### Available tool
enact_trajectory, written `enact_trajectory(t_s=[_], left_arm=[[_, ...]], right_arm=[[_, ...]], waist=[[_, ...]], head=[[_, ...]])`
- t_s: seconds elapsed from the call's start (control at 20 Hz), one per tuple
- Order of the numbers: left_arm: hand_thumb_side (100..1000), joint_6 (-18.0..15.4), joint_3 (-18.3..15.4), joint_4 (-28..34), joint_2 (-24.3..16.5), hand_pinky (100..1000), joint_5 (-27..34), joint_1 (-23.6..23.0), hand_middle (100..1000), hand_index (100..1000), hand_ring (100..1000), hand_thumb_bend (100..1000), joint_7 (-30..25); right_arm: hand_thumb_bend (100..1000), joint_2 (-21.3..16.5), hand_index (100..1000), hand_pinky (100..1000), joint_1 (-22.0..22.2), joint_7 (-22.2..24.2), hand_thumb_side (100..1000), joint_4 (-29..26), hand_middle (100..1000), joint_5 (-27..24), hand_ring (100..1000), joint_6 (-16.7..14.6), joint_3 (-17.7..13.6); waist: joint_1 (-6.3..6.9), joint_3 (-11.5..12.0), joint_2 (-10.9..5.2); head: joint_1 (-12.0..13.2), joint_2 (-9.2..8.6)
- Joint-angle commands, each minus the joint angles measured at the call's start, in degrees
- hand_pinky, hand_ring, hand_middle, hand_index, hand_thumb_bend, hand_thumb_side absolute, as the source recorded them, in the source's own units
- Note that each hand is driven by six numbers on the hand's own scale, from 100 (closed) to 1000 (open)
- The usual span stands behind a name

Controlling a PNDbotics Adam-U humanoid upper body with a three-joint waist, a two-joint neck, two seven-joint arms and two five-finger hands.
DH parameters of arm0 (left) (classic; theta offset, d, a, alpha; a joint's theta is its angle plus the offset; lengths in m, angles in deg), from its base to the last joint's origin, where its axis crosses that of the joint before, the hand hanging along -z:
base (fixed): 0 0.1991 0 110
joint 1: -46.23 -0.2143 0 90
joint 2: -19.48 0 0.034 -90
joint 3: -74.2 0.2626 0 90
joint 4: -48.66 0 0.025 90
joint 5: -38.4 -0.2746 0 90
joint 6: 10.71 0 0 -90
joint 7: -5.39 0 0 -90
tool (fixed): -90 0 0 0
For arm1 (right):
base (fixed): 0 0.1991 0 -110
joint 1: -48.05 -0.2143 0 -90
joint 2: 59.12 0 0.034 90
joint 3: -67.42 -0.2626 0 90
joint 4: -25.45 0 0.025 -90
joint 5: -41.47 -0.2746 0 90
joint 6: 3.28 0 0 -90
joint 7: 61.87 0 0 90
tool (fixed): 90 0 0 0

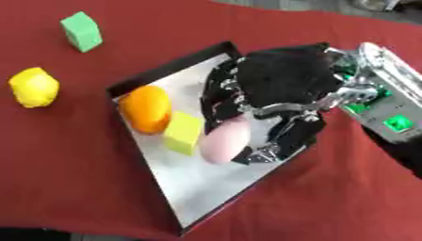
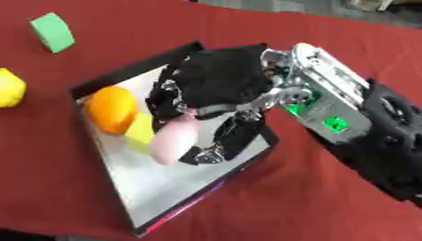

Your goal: Pick up objects on the table and place them in the box.

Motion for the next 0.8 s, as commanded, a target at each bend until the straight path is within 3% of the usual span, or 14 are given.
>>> enact_trajectory(t_s=[0.05, 0.4, 0.5, 0.65, 0.8], left_arm=[[635, -0.1, 0.0, 1.0, -1.1, 650, -0.4, 1.0, 687, 743, 877, 307, -0.2], [635, 0.0, 0.2, 1.0, -1.0, 650, -0.4, 1.2, 687, 743, 877, 307, -0.4], [635, 0.0, 0.2, 1.1, -1.0, 650, -0.4, 1.3, 687, 743, 877, 308, -0.4], [635, 0.0, 0.2, 1.0, -1.0, 649, -0.4, 1.3, 687, 743, 878, 307, -0.4], [635, 0.0, 0.3, 1.0, -1.0, 649, -0.4, 1.3, 687, 743, 878, 307, -0.5]], right_arm=[[198, 0.3, 709, 781, -1.1, 0.3, 399, 1.6, 628, 1.4, 735, -0.8, 0.0], [211, 1.6, 742, 792, -1.1, -0.7, 419, 4.5, 667, 3.7, 761, -1.7, 0.3], [307, 1.5, 867, 834, -1.0, -0.3, 485, 4.7, 786, 4.3, 856, -2.3, 0.4], [372, 1.3, 922, 866, -0.9, -0.1, 520, 4.5, 834, 5.4, 902, -3.0, -0.4], [378, 1.0, 954, 904, -0.7, -0.7, 496, 4.3, 884, 6.5, 948, -3.3, -0.9]], waist=[[0.36, 0.2, -1.43], [0.28, 0.5, -1.33], [0.28, 0.6, -1.28], [0.34, 0.5, -1.22], [0.41, 0.5, -1.16]], head=[[0.0, 0.19], [0.1, 0.16], [0.0, 0.16], [0.2, 0.18], [0.1, 0.17]])
